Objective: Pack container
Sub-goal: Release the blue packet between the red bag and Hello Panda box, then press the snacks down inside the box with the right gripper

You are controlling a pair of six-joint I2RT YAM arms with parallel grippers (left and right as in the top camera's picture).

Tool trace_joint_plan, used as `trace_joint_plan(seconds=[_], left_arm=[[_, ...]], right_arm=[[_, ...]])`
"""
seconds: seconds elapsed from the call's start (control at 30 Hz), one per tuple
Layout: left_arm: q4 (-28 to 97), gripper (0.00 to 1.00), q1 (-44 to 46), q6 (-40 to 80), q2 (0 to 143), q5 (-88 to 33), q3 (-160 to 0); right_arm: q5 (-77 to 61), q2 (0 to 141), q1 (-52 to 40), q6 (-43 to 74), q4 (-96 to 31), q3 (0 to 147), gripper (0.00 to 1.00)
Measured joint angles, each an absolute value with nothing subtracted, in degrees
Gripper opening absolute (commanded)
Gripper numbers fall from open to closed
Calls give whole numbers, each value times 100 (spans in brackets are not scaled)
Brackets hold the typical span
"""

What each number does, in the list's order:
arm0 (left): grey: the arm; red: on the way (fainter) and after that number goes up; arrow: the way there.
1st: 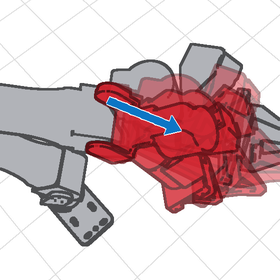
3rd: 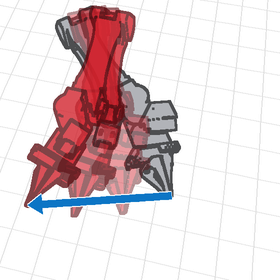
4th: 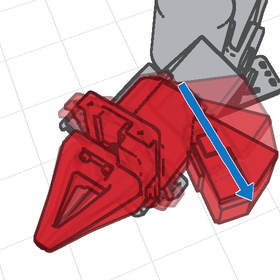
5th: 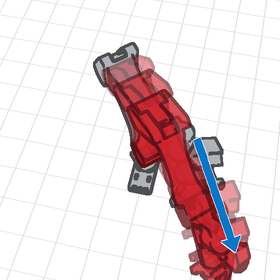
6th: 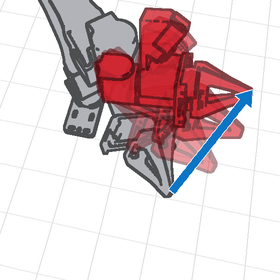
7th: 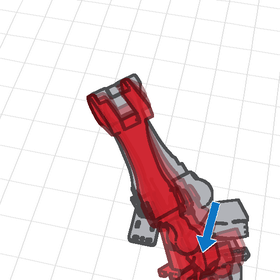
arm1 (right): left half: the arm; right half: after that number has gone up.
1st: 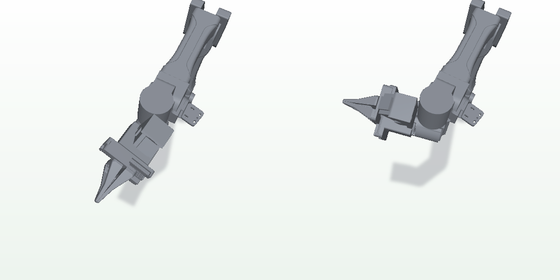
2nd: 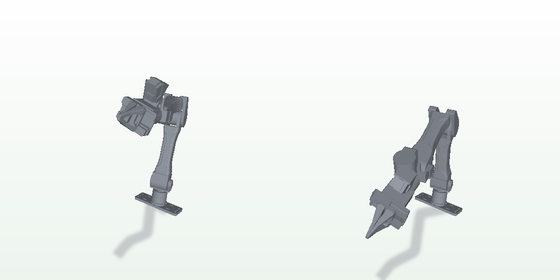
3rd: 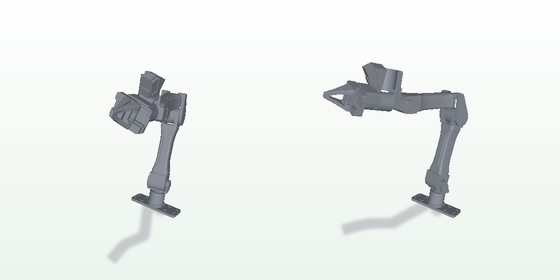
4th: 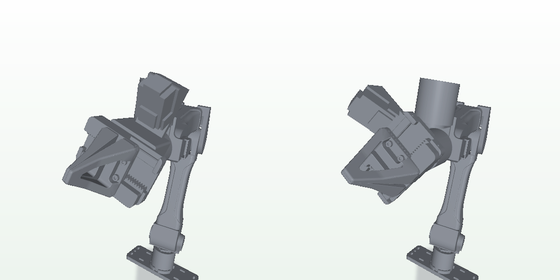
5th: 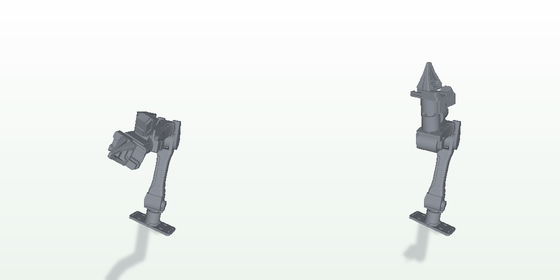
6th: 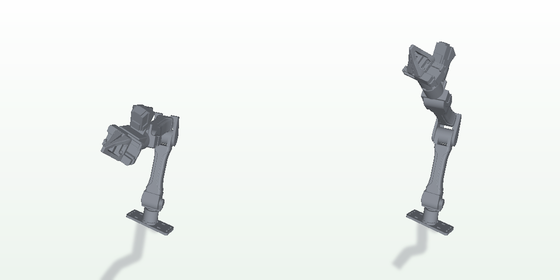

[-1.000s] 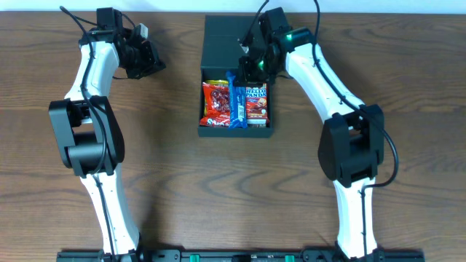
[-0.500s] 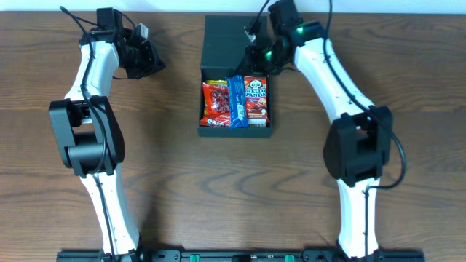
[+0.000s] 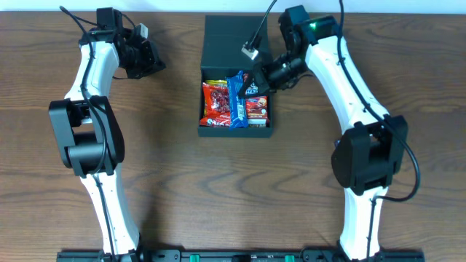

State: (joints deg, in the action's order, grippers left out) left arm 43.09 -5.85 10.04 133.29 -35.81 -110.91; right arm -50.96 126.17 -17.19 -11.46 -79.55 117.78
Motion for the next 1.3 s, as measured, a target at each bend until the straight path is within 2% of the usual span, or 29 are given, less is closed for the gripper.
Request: trace_joint_plan(seconds=[0.37, 0.8, 1.3], left_arm=[[4311, 6, -585, 1004, 13329, -3581, -11091], [4327, 6, -585, 1004, 13329, -3581, -11091], [4324, 6, -585, 1004, 13329, -3581, -11091]], right_arm=[[-5127, 12617, -1787, -1262, -6788, 10294, 2], [-5446, 12615, -1787, -923, -6394, 10261, 2], [-5214, 12615, -2112, -919, -6250, 9957, 2]])
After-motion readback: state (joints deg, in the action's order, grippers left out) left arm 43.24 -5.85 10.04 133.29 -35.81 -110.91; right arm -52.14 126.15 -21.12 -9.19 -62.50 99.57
